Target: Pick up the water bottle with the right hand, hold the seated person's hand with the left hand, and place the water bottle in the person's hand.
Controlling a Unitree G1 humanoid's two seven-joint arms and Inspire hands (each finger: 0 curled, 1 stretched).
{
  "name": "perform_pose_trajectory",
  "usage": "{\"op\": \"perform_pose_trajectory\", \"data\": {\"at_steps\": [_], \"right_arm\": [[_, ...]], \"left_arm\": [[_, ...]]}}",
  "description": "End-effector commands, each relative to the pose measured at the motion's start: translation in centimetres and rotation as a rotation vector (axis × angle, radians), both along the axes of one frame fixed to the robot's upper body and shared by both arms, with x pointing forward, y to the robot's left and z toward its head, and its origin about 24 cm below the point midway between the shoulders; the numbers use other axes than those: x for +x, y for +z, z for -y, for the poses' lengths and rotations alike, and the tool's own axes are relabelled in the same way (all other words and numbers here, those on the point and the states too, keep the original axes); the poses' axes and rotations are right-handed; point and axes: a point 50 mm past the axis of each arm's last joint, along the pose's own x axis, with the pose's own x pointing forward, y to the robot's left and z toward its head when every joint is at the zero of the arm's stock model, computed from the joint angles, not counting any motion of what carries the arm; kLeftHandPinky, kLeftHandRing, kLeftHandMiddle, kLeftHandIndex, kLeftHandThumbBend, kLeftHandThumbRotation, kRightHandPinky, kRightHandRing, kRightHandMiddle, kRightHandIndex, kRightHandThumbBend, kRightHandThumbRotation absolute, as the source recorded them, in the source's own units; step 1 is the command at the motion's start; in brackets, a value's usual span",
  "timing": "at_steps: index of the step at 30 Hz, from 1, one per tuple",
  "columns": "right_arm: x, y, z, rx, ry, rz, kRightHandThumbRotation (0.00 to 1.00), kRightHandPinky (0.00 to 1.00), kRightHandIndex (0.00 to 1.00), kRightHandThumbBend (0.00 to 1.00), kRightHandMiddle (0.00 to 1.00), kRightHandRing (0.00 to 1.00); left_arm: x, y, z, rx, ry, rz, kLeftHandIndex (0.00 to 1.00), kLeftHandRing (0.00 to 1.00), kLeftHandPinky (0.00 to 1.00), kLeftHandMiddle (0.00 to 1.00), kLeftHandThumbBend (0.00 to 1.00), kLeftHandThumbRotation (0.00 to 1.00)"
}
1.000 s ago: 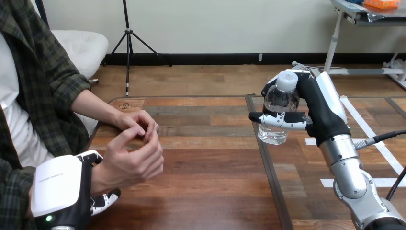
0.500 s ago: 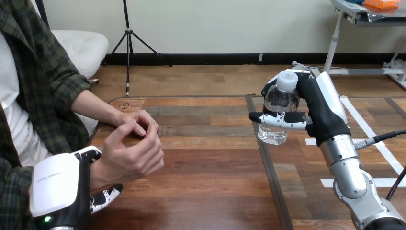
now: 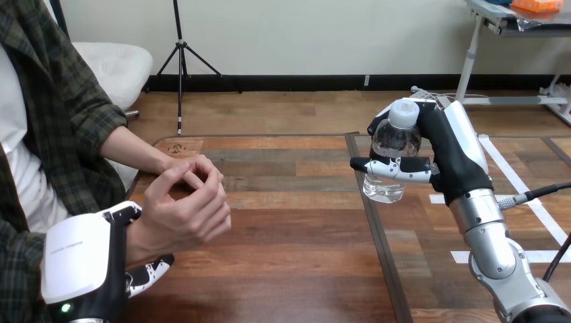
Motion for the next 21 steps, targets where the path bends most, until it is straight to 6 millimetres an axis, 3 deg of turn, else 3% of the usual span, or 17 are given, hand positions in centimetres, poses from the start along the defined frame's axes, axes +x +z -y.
{"op": "perform_pose_trajectory", "data": {"at_steps": [1, 21], "right_arm": [[1.08, 2.95, -0.25, 0.030, 0.002, 0.125, 0.00, 0.38, 0.43, 0.74, 0.46, 0.42], [1.08, 2.84, -0.22, 0.056, 0.002, 0.116, 0.00, 0.38, 0.43, 0.74, 0.46, 0.42]], "left_arm": [[0.97, 0.43, 1.55, -0.032, -0.073, 0.045, 0.46, 0.39, 0.37, 0.44, 0.87, 0.00], [0.99, 0.66, 2.02, -0.068, -0.100, 0.060, 0.45, 0.39, 0.37, 0.43, 0.87, 0.00]]}}
